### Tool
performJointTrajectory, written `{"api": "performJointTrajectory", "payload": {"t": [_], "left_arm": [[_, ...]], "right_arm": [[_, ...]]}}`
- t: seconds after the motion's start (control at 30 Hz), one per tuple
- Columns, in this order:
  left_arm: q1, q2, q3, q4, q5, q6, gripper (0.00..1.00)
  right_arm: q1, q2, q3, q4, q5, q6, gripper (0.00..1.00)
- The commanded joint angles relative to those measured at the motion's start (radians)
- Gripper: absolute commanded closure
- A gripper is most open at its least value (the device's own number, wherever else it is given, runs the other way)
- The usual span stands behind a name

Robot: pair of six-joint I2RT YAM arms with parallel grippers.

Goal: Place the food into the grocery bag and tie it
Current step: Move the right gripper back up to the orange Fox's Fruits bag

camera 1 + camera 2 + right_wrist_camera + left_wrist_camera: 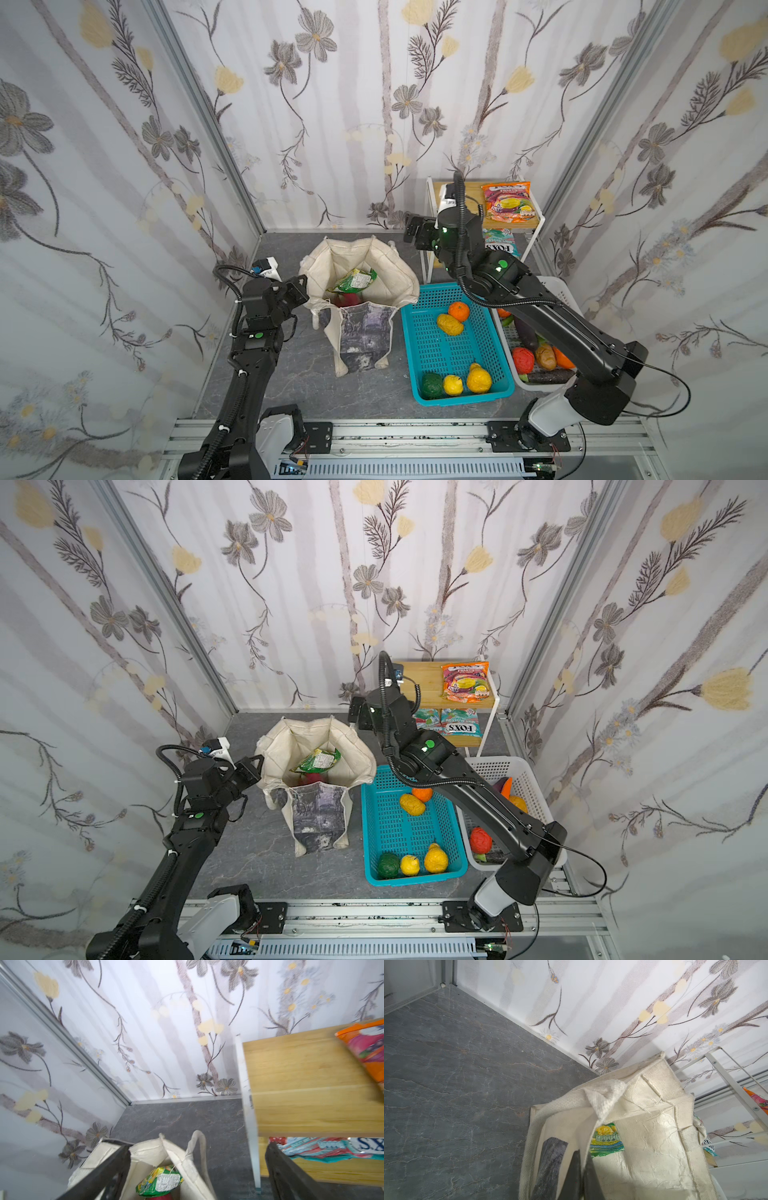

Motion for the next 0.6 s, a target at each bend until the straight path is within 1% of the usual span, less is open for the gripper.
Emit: {"api": "performJointTrajectory", "payload": {"t": [0.0,0.07,0.2,0.27,0.37,0.47,0.57], "left_arm": [[-0.001,-0.015,-0.007,0.029,-0.010,-0.005,1.00],[-0.001,-0.017,-0.009,0.029,-0.012,-0.006,1.00],[-0.001,-0.004,-0.002,0.029,-0.009,-0.010,1.00],[-0.001,-0.002,-0.003,0.029,-0.012,-0.008,1.00],[-0.001,-0.001,-0.004,0.029,-0.011,-0.008,1.00],[-0.001,0.002,-0.003,0.029,-0.013,-0.007,1.00],[-0.003,0.001,-0.004,0.028,-0.020,-0.003,1.00]], "right_arm": [[-0.083,-0.045,-0.022,0.031,-0.080,-0.069,0.00],[-0.149,-0.061,-0.016,0.031,-0.101,-0.087,0.00],[-0.295,-0.076,-0.017,0.039,-0.213,-0.087,0.00],[-0.358,-0.073,-0.017,0.050,-0.243,-0.093,0.00],[-0.439,-0.049,0.002,0.054,-0.273,-0.112,0.00],[-0.512,0.004,0.068,-0.006,-0.263,-0.117,0.00],[-0.567,0.031,0.096,-0.041,-0.293,-0.124,0.00]]}}
